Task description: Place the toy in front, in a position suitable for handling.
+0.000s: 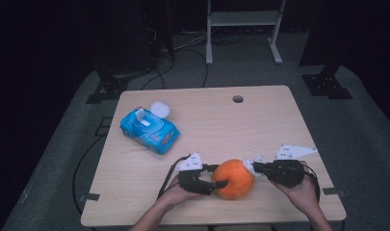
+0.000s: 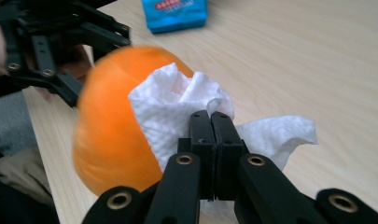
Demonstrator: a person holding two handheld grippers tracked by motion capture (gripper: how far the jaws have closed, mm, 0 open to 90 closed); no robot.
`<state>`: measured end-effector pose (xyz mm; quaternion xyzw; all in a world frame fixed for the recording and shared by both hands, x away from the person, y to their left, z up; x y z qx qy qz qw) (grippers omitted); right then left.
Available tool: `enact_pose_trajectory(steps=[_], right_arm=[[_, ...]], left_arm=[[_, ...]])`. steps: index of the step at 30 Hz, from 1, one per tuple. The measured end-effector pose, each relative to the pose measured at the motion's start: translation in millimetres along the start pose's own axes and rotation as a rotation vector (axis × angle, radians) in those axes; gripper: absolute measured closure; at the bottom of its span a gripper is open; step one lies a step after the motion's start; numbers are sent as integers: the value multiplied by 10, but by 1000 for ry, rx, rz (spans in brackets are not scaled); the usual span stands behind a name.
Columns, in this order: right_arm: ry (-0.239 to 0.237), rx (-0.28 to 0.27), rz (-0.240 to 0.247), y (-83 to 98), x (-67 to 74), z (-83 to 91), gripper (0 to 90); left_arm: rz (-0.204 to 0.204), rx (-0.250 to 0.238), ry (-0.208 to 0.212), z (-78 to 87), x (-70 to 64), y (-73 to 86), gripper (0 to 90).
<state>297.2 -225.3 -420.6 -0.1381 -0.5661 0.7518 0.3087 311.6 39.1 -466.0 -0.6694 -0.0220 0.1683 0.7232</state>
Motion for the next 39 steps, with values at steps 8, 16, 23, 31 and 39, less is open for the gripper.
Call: enact_pose_trajectory(steps=[8, 16, 23, 31, 39], right_arm=[[-71, -76, 28, -173, 241, -18, 885], [-3, -60, -1, -83, 96, 15, 886], [-23, -53, 75, -167, 286, -66, 886], [-23, -135, 138, -366, 456, -81, 886], [-24, -143, 105, -342, 453, -103, 886]], left_arm=[[-24, 5, -15, -15, -14, -6, 362], [-17, 1, -18, -14, -20, -9, 371], [45, -45, -8, -18, -7, -8, 429], [-16, -70, -38, 107, -43, -253, 457], [-37, -42, -57, 110, -58, -298, 457]])
Point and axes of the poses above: each handheld gripper's, and its own axes: z roughly backward along the jaws, y roughly out of its underside, x roughly to its left, the point moved 3 cm from there along -z, roughly forward along the jaws, and after that the axes turned 14 degrees about -x, right-handed, at the moved point
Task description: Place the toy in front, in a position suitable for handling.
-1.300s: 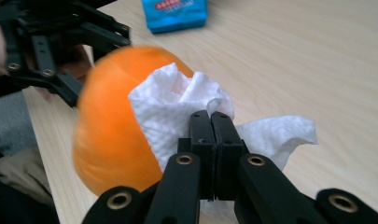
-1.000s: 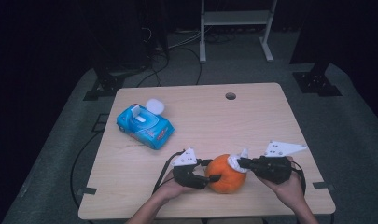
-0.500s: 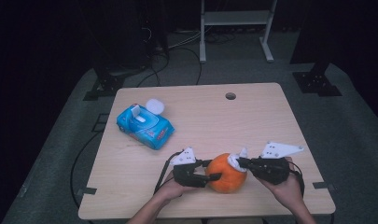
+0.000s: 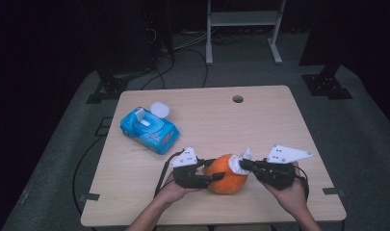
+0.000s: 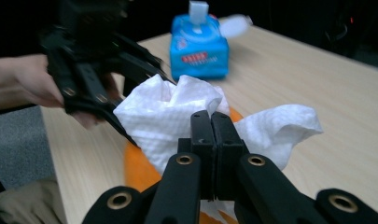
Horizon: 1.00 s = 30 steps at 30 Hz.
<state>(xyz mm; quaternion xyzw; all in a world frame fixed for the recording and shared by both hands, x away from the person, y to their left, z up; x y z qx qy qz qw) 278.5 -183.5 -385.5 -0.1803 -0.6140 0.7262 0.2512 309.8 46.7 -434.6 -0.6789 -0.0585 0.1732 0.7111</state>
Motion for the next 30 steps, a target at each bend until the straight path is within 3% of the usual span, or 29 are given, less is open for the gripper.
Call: enact_pose_trajectory(steps=[3, 6, 8, 10, 12, 15, 17, 18, 19, 20, 23, 26, 28, 30], right_arm=[[-1, 33, 35, 37, 51, -102, 885], [-17, 49, -48, 174, -19, -157, 885], [-1, 37, -3, 82, 63, -122, 886], [-19, 8, 21, -12, 141, -110, 886], [-6, 25, 43, -6, 163, -148, 886], [-12, 56, -13, 160, 56, -230, 886], [-16, 73, -34, 234, 3, -241, 887], [-6, 79, -41, 244, -23, -227, 886], [6, 82, -34, 244, -39, -215, 886], [23, 87, -25, 246, -61, -196, 886], [45, 83, -51, 228, -130, -138, 887], [30, 25, -31, 100, -31, -108, 888], [32, 49, 7, 99, 23, -162, 887], [51, 93, 20, 224, -25, -234, 888]], left_arm=[[-10, 38, -13, -5, -19, 26, 455], [2, 49, -18, 0, -30, 42, 454], [-1, 45, -21, 15, -32, -7, 455], [-6, 42, -32, 37, -12, -54, 455], [-12, 52, -38, 68, 14, -84, 455], [-35, 74, -38, 75, 15, -52, 451], [-49, 65, -32, 57, 28, -26, 382], [-37, 56, -31, 54, 40, -28, 326], [-27, 49, -40, 48, 52, -27, 274], [-44, 59, -56, 46, 66, -18, 227], [-42, 45, -48, 18, 77, 57, 315], [-52, 52, -20, -36, 25, 89, 357], [-73, 58, -7, -49, -6, 71, 348], [-67, 54, 3, -30, 24, 72, 285]])
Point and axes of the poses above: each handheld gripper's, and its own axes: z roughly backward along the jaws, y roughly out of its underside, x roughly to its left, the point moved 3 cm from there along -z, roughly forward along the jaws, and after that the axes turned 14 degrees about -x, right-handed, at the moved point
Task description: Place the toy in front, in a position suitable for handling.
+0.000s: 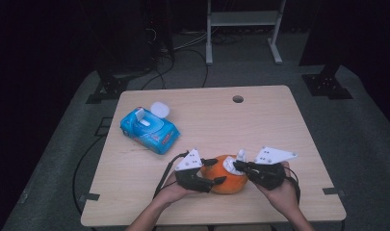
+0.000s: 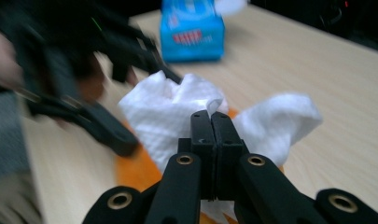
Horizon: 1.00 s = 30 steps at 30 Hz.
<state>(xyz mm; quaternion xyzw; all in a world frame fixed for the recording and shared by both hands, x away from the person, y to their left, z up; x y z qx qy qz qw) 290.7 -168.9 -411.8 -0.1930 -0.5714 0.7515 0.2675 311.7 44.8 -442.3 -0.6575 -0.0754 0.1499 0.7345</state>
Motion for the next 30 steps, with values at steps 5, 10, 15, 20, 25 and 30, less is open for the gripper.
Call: enact_pose_trajectory(steps=[5, 10, 15, 20, 25, 30], right_arm=[[24, 25, -11, 82, -89, 14, 888], [-11, 23, -70, 124, -143, -3, 887], [4, -38, -71, 13, -138, 84, 889], [-24, -75, -81, -51, -91, 92, 889], [12, 52, -100, 208, -188, -65, 889], [-35, -89, -29, -194, 78, 65, 890]], left_arm=[[71, 20, -18, 14, 166, 151, 93], [65, -8, 14, -41, 160, 255, 224], [23, -7, 23, 44, 113, 69, 476], [8, -26, 16, 205, 114, -113, 488], [10, -16, -6, 239, 130, -120, 495], [-10, 6, 35, 82, -8, -121, 493]])
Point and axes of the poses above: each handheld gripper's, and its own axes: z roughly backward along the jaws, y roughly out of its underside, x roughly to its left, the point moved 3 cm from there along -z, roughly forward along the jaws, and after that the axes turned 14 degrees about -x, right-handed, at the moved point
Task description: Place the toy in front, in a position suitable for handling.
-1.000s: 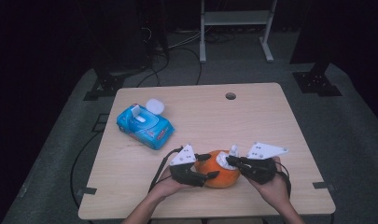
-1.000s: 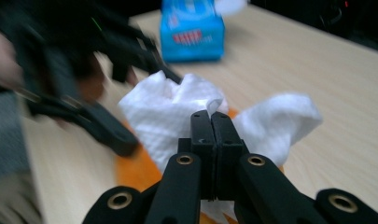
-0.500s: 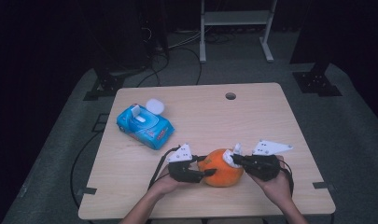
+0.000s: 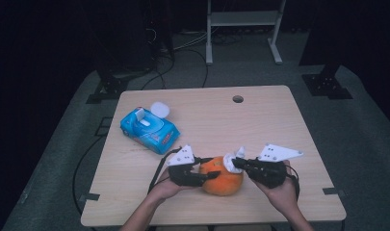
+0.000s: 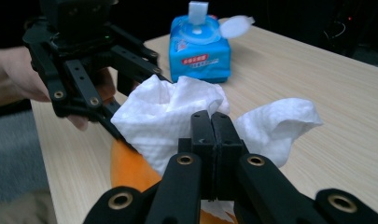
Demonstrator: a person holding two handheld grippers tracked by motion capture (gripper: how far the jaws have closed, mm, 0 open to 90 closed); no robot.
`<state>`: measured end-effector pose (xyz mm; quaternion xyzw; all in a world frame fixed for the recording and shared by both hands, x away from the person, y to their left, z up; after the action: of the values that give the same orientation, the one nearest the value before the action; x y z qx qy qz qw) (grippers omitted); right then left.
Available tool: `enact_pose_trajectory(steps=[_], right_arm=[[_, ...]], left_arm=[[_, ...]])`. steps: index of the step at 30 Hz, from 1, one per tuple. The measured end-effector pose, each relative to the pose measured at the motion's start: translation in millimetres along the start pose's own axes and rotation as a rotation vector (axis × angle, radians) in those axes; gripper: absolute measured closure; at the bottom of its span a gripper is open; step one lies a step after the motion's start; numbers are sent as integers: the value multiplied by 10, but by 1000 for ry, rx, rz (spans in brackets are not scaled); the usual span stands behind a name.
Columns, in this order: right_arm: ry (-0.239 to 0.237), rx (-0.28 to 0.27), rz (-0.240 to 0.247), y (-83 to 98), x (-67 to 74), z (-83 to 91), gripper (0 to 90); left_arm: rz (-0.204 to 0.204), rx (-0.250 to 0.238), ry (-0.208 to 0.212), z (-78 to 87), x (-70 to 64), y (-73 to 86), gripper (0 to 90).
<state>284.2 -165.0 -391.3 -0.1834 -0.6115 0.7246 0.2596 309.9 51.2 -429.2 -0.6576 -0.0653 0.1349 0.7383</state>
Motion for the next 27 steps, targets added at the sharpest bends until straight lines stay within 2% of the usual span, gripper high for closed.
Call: enact_pose_trajectory(steps=[1, 2, 3, 4, 5, 6, 7, 8, 9, 10, 12, 14, 16, 18, 20, 22, 23, 25, 26, 27], right_arm=[[-2, 25, 17, 35, 22, -42, 890], [9, 57, 26, 124, 14, -99, 890], [12, 92, 13, 244, -19, -151, 890], [2, 116, -16, 347, -53, -184, 890], [-6, 121, -36, 388, -76, -186, 890], [0, 119, -35, 371, -82, -170, 890], [10, 120, -14, 343, -80, -153, 890], [18, 121, -1, 334, -84, -144, 890], [19, 122, -7, 348, -97, -139, 890], [12, 121, -25, 365, -114, -134, 890], [12, 126, -33, 364, -131, -126, 890], [28, 122, -20, 319, -122, -119, 889], [43, 79, 4, 210, -80, -73, 890], [0, 12, 1, 60, 23, -30, 890], [-14, 7, 41, 0, 122, -53, 890], [-7, 20, 81, 9, 174, -93, 889], [-4, 14, 76, 25, 150, -87, 889], [7, 11, 49, 51, 76, -45, 890], [17, 13, 35, 58, 53, -28, 890], [18, 10, 27, 56, 48, -19, 890]], left_arm=[[-12, 16, -2, -31, -19, 15, 479], [-29, 36, -19, -49, -21, 40, 426], [-28, 35, -18, -48, -1, 63, 378], [-12, 27, -5, -33, 31, 84, 335], [-4, 23, -11, -13, 69, 106, 281], [20, 15, -15, 12, 110, 127, 214], [53, 10, -1, 34, 142, 153, 166], [65, 19, 5, 44, 166, 188, 135], [71, 25, 6, 41, 182, 228, 109], [95, 20, 24, 36, 192, 268, 109], [125, 4, 37, 10, 201, 331, 166], [109, -2, 26, 3, 184, 328, 319], [91, -15, 11, 8, 152, 266, 391], [57, -25, 2, -26, 81, 187, 422], [11, -29, 7, -61, 2, 118, 447], [-29, -19, -13, -53, -54, 29, 470], [-43, -24, -27, -27, -59, -9, 474], [-30, -49, -42, 36, -48, -94, 487], [-47, -41, -52, 52, -54, -136, 491], [-82, -18, -66, 54, -73, -168, 492]])
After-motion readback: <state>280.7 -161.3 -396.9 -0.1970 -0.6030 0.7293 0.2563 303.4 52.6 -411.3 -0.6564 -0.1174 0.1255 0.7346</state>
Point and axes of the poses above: each handheld gripper's, and its own axes: z roughly backward along the jaws, y roughly out of its underside, x roughly to its left, the point moved 3 cm from there along -z, roughly forward along the jaws, and after that the axes turned 14 degrees about -x, right-handed, at the moved point
